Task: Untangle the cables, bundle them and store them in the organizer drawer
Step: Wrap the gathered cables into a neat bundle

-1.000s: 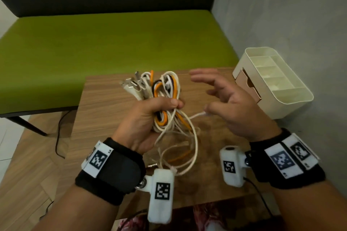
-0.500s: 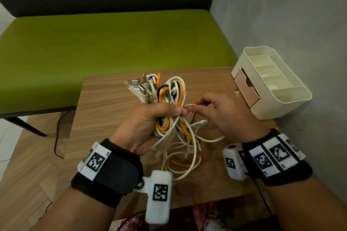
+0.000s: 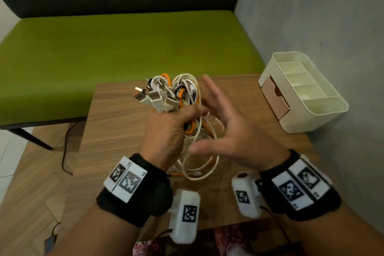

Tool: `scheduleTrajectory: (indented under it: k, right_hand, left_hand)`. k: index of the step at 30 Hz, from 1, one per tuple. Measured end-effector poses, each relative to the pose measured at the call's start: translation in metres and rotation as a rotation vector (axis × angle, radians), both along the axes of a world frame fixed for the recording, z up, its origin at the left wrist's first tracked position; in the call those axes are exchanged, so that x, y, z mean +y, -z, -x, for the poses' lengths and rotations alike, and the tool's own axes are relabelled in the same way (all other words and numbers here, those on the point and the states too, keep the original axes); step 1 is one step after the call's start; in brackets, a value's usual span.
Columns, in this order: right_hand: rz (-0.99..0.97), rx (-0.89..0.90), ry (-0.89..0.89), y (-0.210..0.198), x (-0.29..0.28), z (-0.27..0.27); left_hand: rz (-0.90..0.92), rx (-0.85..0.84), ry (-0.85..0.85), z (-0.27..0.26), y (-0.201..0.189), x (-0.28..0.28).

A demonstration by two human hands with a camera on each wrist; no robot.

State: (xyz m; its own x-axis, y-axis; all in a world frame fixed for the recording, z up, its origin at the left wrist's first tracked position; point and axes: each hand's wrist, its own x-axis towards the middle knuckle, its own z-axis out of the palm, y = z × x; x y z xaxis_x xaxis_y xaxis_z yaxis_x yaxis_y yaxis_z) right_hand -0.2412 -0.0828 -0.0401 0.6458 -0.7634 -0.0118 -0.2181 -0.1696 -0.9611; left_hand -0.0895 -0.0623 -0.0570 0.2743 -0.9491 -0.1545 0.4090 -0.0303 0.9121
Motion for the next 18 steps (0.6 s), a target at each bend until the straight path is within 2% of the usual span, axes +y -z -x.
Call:
scheduleTrajectory:
  k: [2, 4, 7, 10, 14, 18]
  right_hand:
    - [-0.016, -0.001, -0.004, 0.011, 0.003, -0.01]
    - [-0.025, 0.034, 0.093, 0.021, -0.001, -0.012]
    - [0.131, 0.3, 0.161, 0.025, -0.012, -0.007]
    - [0.222, 0.328, 0.133, 0.023, -0.016, -0.003]
    - [0.188, 0.339, 0.136, 0.024, -0.021, -0.004]
    - [0.178, 0.4, 0.034, 0.026, -0.02, 0.003]
  left_hand:
    - [0.032, 0.039, 0.056, 0.006, -0.002, 0.003]
    - [0.027, 0.194, 0.1, 0.006, -0.005, 0.004]
    - [0.058, 0.369, 0.163, -0.003, -0.009, 0.004]
    - [0.092, 0.456, 0.207, -0.012, -0.009, 0.004]
    - [0.08, 0.462, 0.222, -0.012, -0.007, 0.002]
    - [0.008, 0.37, 0.088, -0.014, 0.0, -0.005]
